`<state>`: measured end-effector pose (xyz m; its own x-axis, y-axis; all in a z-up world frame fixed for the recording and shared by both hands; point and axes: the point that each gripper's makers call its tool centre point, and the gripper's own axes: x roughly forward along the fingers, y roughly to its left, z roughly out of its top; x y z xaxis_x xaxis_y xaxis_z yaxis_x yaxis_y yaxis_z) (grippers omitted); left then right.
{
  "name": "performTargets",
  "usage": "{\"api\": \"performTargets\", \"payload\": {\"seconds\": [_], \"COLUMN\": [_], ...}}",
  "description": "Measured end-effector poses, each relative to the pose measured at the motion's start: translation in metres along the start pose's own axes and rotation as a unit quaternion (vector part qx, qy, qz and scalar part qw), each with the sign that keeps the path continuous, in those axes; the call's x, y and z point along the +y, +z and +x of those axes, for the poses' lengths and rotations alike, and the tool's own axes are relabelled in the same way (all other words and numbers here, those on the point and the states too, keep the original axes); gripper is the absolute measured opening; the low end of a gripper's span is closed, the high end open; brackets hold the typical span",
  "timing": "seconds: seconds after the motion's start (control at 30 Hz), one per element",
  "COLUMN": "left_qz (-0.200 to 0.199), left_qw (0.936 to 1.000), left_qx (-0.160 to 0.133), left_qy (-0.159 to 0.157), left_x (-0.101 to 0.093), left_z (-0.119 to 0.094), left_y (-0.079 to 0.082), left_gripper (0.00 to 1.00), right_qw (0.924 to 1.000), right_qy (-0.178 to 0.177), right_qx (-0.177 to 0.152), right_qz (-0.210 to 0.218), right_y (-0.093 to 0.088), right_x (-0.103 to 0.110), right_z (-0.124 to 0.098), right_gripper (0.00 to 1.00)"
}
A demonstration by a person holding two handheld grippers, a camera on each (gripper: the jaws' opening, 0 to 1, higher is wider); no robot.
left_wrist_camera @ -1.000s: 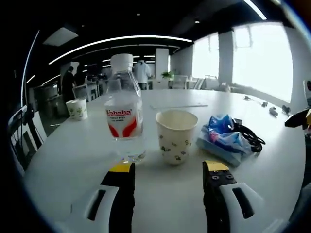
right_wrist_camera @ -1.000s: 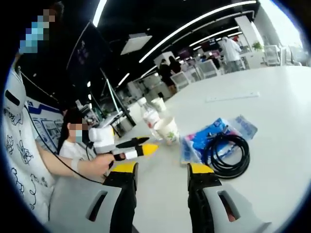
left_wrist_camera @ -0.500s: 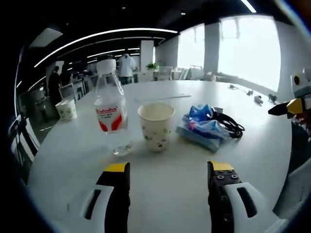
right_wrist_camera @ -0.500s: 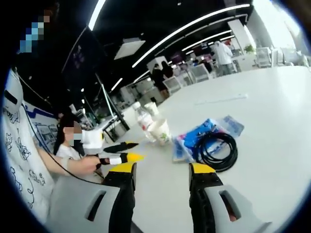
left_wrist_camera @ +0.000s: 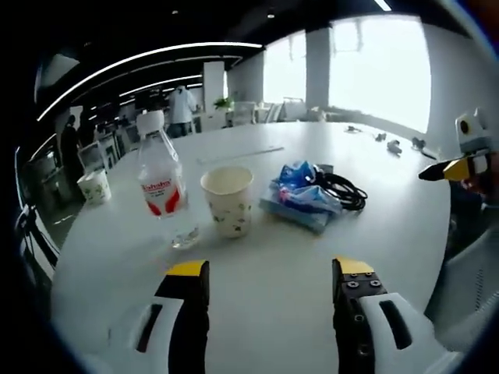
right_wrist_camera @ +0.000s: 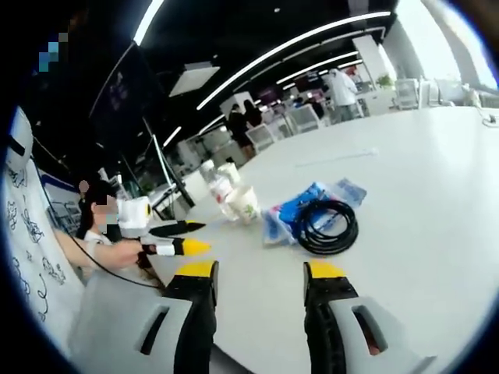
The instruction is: Arrange the tabletop items into an orderly group along one side of the table until the central work area is clear of visible clutter.
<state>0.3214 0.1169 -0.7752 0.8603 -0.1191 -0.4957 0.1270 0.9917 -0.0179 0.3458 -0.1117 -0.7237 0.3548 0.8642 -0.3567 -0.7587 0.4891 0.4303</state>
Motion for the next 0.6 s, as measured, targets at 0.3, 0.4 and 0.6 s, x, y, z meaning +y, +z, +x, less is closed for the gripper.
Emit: {"api": "performTargets", "payload": {"seconds": [0.3, 0.4, 0.6], "left_qz": [0.013, 0.016, 0.025], "left_qw": [0.9995, 0.9990, 0.9972], "left_qx": [0.003, 0.008, 0.008], "left_qy": [-0.029, -0.042, -0.069], "left_x": [-0.010, -0.014, -0.019], "left_z": [-0.010, -0.014, -0.021], "left_y": [0.000, -0.002, -0.003], "left_gripper": [0.61, 0.61, 0.60], "right_qw": [0.9999, 0.9997, 0.9987], "right_qy": [-0.014, -0.023, -0.050], "right_qx": [-0.001, -0.002, -0.010], "right_qz": [-0.006, -0.009, -0.004], "right_y": [-0.005, -0.007, -0.010], "right_x": [0.007, 0.009, 0.010], "right_z": [-0.009, -0.012, -0.021], "right_gripper": [0.44, 0.44, 0.43]}}
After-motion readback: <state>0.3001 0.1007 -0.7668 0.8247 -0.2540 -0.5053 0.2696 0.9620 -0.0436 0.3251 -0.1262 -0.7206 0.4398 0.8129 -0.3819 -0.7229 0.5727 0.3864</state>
